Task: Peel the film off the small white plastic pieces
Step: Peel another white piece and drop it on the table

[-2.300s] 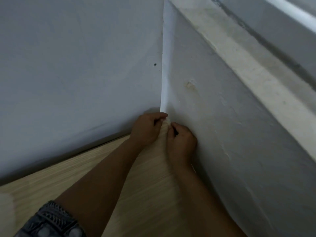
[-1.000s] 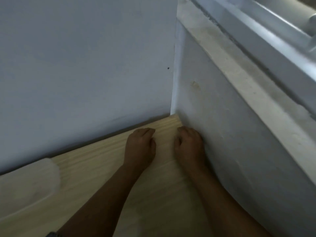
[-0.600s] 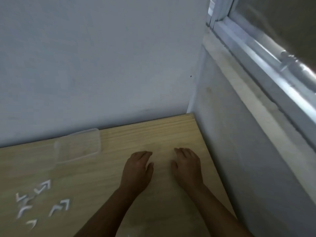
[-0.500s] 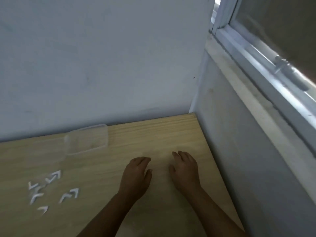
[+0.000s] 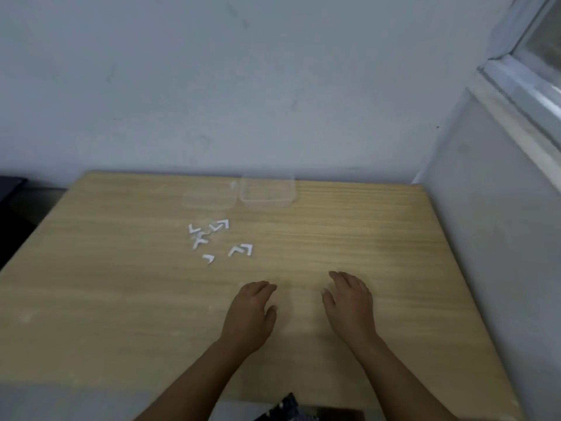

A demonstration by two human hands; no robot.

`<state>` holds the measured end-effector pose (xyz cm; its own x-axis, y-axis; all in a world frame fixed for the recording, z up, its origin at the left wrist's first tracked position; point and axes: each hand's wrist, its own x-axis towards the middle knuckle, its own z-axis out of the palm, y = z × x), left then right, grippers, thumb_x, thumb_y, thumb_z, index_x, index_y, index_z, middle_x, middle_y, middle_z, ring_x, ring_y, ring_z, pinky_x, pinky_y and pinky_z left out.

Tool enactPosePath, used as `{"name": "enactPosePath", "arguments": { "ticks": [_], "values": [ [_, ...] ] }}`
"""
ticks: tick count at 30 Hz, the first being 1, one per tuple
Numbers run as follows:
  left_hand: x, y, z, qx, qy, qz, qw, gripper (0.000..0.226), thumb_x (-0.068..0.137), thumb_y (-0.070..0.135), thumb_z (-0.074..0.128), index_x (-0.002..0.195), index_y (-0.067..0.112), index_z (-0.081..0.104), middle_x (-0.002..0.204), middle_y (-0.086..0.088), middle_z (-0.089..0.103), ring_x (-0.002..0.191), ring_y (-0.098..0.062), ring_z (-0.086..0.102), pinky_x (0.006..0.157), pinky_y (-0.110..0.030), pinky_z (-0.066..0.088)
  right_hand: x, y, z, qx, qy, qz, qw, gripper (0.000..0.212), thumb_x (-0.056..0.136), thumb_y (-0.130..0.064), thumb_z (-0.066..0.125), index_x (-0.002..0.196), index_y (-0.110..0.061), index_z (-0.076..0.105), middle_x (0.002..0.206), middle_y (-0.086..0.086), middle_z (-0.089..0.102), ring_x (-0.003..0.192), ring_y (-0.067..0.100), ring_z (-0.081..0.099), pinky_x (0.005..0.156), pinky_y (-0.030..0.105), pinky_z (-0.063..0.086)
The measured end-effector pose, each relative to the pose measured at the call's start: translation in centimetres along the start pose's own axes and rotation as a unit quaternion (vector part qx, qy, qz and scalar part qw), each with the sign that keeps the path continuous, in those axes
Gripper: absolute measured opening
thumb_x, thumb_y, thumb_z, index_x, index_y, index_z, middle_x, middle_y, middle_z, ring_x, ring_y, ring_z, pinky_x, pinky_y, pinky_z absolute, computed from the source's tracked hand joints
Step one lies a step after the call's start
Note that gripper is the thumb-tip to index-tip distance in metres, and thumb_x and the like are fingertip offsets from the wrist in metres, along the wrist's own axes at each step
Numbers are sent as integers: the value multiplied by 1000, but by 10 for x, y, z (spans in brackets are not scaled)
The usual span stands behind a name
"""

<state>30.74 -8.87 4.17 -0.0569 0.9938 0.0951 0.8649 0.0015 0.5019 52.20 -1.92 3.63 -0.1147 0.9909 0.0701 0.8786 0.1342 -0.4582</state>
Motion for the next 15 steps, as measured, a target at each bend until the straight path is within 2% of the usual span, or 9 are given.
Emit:
{"name": "enactPosePath", "arguments": {
  "ticks": [3, 7, 11, 15],
  "values": [
    [-35, -29, -17, -1, -3, -45, 999, 44, 84, 21, 67, 126, 13, 63, 128, -8, 63, 120, -27, 55, 100, -33, 43, -20, -28, 17, 12, -21, -7, 1000, 47, 83, -37, 54, 122, -14, 67, 121, 10, 67, 112, 33, 61, 98, 46, 46],
    [-65, -61, -34, -5, 9, -78, 997, 43, 81, 17, 70, 123, 12, 65, 124, -9, 65, 116, -28, 58, 97, -34, 45, -33, -61, 38, 41, -34, -31, 998, 41, 82, -32, 58, 115, -12, 71, 112, 9, 71, 101, 33, 66, 91, 46, 52],
    [-70, -85, -48, -16, 21, -118, 993, 43, 84, 18, 69, 126, 12, 63, 127, -8, 63, 119, -26, 56, 100, -33, 42, -24, -93, 55, 48, -32, -61, 996, 30, 82, -23, 67, 109, -10, 73, 107, 9, 73, 93, 32, 69, 85, 43, 55],
    [-57, -111, -59, -36, 21, -148, 988, 45, 84, 14, 67, 129, 11, 61, 129, -7, 62, 121, -26, 54, 101, -32, 40, -4, -121, 75, 55, -22, -68, 996, 22, 83, -22, 66, 100, -12, 76, 99, 5, 74, 86, 28, 70, 77, 38, 54]
  ]
}}
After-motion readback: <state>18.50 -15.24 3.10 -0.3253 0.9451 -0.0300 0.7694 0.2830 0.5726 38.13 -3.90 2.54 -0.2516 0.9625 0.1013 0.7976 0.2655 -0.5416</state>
